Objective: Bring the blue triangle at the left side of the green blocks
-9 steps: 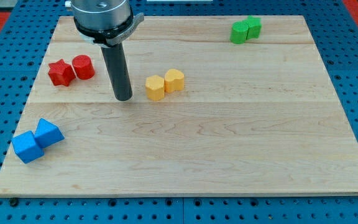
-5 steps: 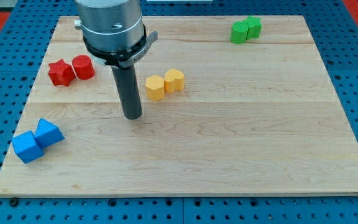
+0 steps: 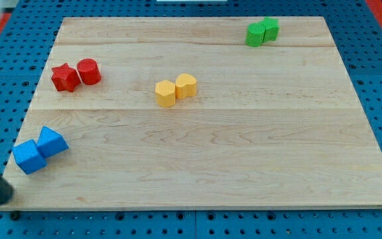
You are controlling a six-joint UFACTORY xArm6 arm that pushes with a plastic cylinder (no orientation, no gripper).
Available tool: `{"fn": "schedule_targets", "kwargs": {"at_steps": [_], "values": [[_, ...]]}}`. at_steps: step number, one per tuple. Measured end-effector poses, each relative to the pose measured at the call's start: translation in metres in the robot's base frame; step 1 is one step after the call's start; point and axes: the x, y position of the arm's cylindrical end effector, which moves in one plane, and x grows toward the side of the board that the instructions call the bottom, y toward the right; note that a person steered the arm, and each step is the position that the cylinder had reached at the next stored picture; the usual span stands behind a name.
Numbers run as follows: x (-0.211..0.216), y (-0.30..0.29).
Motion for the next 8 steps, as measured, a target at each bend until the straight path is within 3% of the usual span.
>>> {"fn": "schedule_targets", "kwargs": {"at_steps": [2, 5, 6, 8], "values": [[-0.049, 0.026], [-0.078, 0.036], [-0.069, 0.076], [-0.107, 0.162]]}}
